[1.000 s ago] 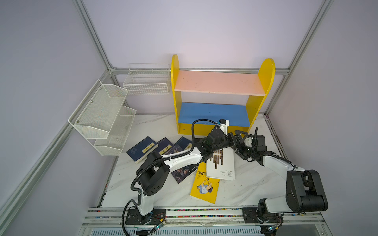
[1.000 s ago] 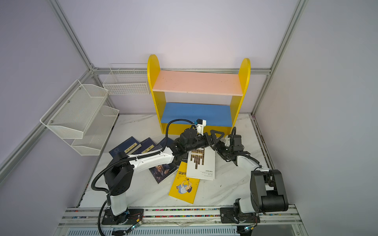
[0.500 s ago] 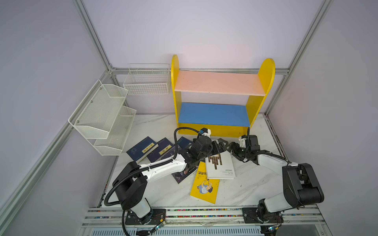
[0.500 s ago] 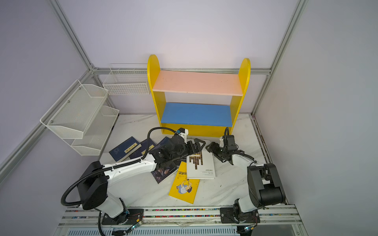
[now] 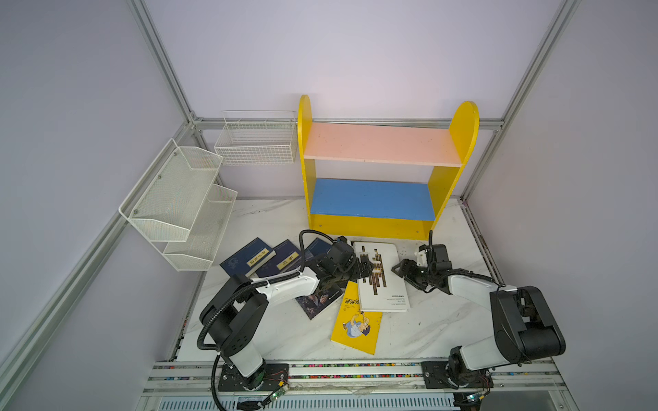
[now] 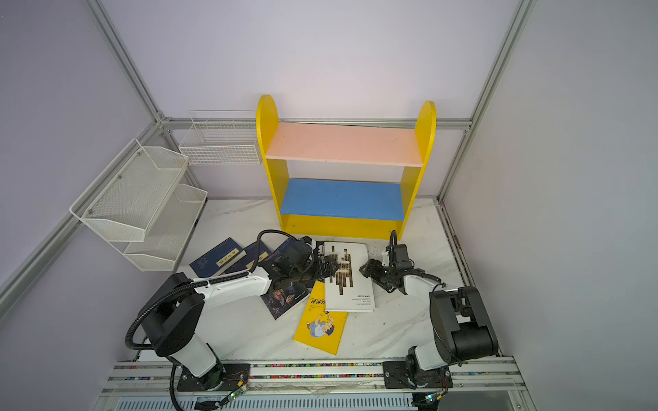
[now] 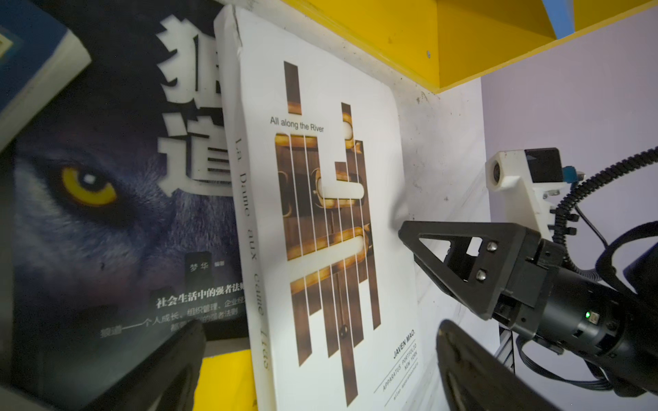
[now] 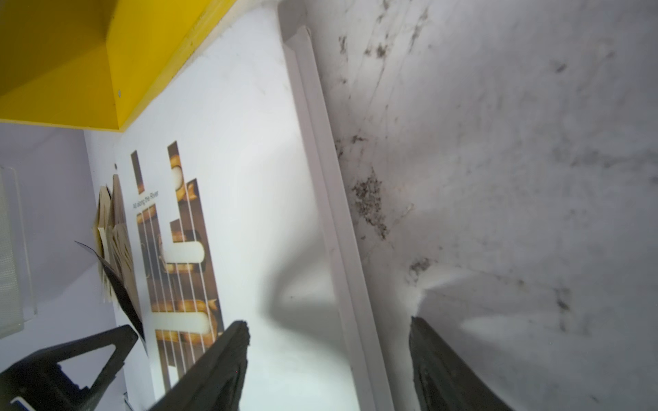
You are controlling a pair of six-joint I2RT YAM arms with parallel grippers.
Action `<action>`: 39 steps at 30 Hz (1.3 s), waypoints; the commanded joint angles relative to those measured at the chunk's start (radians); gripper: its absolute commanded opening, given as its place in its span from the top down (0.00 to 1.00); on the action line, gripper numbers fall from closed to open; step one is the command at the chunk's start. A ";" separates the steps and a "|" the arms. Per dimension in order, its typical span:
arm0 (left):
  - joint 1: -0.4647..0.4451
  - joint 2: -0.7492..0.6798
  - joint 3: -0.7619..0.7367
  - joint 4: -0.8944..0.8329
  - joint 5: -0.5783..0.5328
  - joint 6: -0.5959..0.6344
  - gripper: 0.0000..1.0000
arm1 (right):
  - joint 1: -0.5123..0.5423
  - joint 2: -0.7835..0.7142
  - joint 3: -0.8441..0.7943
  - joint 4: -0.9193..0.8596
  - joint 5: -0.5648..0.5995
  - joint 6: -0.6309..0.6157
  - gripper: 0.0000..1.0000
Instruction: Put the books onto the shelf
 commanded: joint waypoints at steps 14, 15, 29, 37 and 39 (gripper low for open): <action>0.018 0.154 0.067 0.175 0.170 0.048 0.08 | 0.015 0.193 0.009 0.101 -0.045 -0.032 0.53; 0.018 0.148 0.067 0.186 0.172 0.048 0.09 | 0.015 0.197 0.009 0.111 -0.046 -0.028 0.53; 0.018 0.094 0.010 0.451 0.212 -0.107 0.45 | 0.015 0.203 0.072 0.166 -0.137 0.002 0.54; 0.005 0.051 -0.032 0.436 0.162 -0.157 0.60 | 0.015 0.135 0.086 0.165 -0.166 0.028 0.54; -0.004 0.030 -0.035 0.406 0.139 -0.154 0.65 | 0.015 0.113 0.091 0.154 -0.165 0.031 0.54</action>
